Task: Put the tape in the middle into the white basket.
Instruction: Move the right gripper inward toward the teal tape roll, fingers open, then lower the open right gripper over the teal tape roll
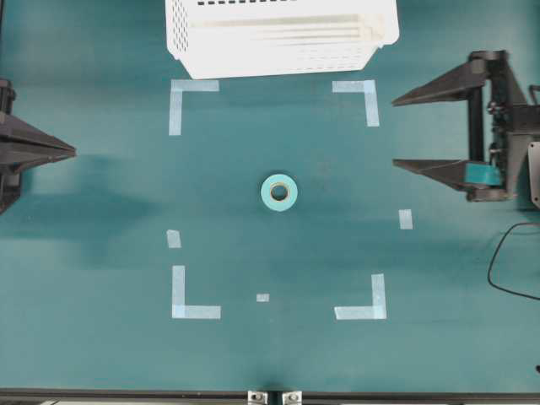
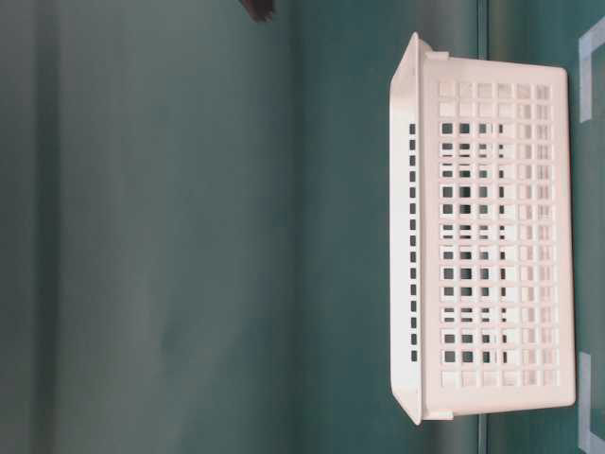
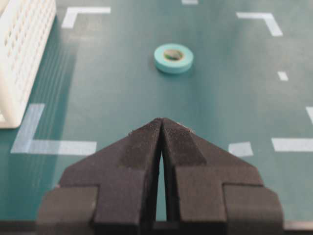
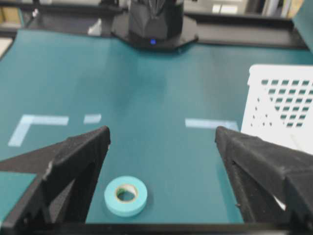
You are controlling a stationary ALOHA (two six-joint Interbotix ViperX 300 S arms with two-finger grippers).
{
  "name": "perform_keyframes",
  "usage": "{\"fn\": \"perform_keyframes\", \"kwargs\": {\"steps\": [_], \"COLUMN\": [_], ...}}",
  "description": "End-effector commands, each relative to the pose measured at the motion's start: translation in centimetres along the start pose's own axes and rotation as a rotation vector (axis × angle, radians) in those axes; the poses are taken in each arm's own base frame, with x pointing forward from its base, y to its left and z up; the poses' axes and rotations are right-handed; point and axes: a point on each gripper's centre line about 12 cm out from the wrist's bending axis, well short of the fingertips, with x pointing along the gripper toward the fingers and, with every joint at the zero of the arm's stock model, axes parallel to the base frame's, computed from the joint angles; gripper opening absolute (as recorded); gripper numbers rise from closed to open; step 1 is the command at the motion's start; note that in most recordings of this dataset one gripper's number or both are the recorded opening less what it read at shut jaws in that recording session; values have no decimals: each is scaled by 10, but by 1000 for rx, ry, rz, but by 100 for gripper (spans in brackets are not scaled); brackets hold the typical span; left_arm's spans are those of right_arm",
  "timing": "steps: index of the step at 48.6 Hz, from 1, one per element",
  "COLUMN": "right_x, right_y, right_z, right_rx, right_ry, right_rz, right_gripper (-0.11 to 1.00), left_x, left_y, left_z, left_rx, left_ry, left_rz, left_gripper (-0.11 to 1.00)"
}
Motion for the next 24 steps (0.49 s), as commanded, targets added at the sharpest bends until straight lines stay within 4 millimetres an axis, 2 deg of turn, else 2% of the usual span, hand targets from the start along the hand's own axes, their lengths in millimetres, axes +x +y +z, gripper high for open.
{"fn": "perform_keyframes", "kwargs": {"steps": [1, 17, 24], "right_x": [11, 44, 60], "right_y": [1, -1, -2], "right_z": [10, -2, -13], "right_rx": [7, 60, 63], "right_ry": [0, 107, 168], "right_rz": [-2, -20, -29], "right_gripper": [100, 100, 100], "left_x": [0, 0, 0], "left_y": [-1, 0, 0], "left_z": [5, 4, 4], "left_rx": [-1, 1, 1], "left_ry": [-17, -17, -17], "left_rz": [-3, -3, -3], "left_gripper": [-11, -11, -11]}}
